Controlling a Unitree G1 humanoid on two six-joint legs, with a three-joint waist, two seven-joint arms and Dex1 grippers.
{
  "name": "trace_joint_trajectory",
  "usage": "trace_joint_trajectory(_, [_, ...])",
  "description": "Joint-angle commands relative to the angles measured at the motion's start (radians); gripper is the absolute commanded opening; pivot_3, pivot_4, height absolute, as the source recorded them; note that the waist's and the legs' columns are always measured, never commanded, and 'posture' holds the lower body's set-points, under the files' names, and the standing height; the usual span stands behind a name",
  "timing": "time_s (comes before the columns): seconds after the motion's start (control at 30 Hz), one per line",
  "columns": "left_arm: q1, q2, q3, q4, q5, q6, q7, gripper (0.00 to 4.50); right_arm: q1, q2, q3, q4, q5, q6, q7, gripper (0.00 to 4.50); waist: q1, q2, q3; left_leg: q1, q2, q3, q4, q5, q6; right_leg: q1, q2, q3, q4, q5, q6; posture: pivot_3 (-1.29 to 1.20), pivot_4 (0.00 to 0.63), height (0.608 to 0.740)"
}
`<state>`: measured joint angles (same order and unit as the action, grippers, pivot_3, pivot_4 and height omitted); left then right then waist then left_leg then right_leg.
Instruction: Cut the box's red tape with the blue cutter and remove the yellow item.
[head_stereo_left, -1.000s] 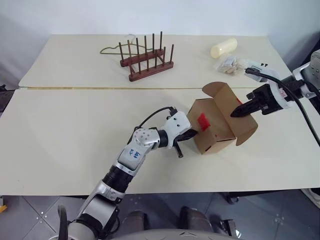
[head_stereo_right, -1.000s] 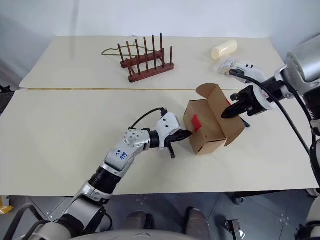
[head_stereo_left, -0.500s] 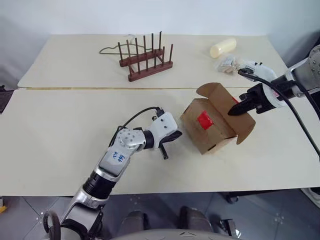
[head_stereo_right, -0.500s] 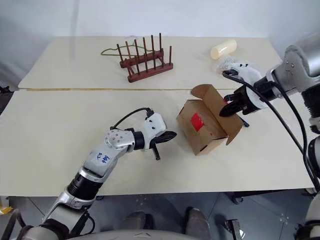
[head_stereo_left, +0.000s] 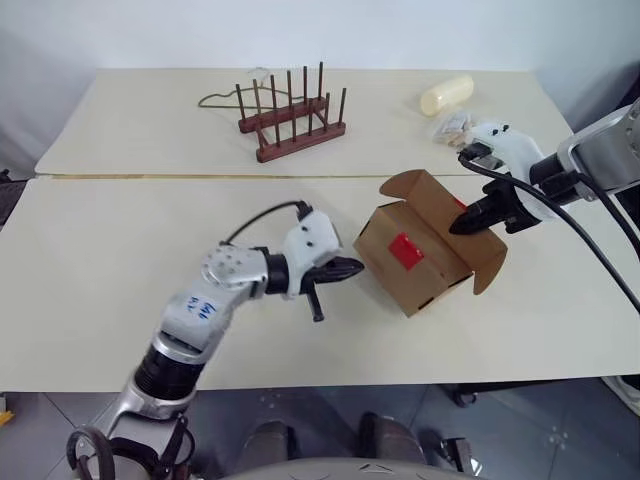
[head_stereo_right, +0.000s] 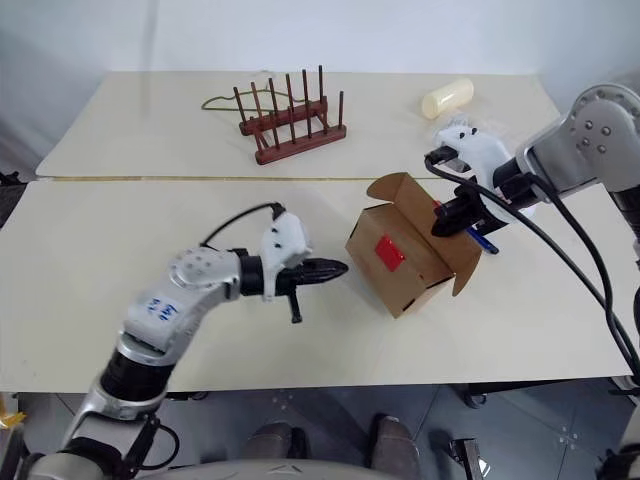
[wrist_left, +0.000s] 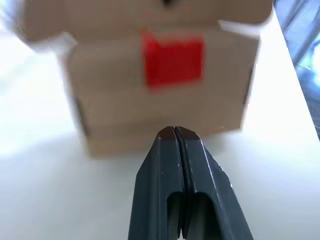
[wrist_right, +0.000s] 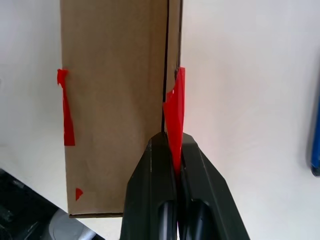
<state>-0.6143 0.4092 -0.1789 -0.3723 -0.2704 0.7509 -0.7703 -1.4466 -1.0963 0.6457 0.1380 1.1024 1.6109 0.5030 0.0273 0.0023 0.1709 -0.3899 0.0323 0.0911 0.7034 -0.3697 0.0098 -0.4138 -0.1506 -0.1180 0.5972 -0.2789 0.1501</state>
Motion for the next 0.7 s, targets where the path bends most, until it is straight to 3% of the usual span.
trace_joint_trajectory(0.03, [-0.038,-0.004,-0.008,0.010,-0.012,-0.032,-0.005,0.00,0.027,-0.013,-0.063,-0.040,0.063,0.004,-0.069,0.02,0.000,0.000,0.000,0.000,0.000,0.000,0.000,0.000,0.000,0.000,0.000,0.000,0.000,0.000,0.000,0.00,0.150,0.740])
trace_joint_trajectory(0.33, [-0.175,-0.157,-0.057,0.153,-0.009,-0.112,0.026,0.00,0.139,0.036,-0.184,-0.078,0.150,0.004,-0.233,0.02,-0.005,-0.001,0.000,0.001,0.000,0.000,0.000,0.000,0.000,0.001,0.000,0.000,0.001,0.000,0.000,0.00,0.150,0.740])
trace_joint_trajectory(0.5, [-0.166,-0.239,-0.172,0.190,0.006,-0.112,0.022,0.00,0.190,0.069,-0.244,-0.078,0.187,0.004,-0.318,0.02,-0.005,-0.001,0.000,0.002,0.000,0.001,0.000,0.000,0.000,0.001,0.000,0.000,0.002,0.000,0.000,0.00,0.150,0.740])
trace_joint_trajectory(0.7, [-0.109,-0.264,-0.251,0.261,0.078,-0.151,0.078,0.00,0.223,0.098,-0.294,-0.075,0.230,0.004,-0.401,0.02,-0.009,-0.001,-0.001,0.003,0.001,0.002,0.003,0.000,0.000,0.001,0.000,0.001,0.005,0.000,0.000,0.00,0.150,0.740])
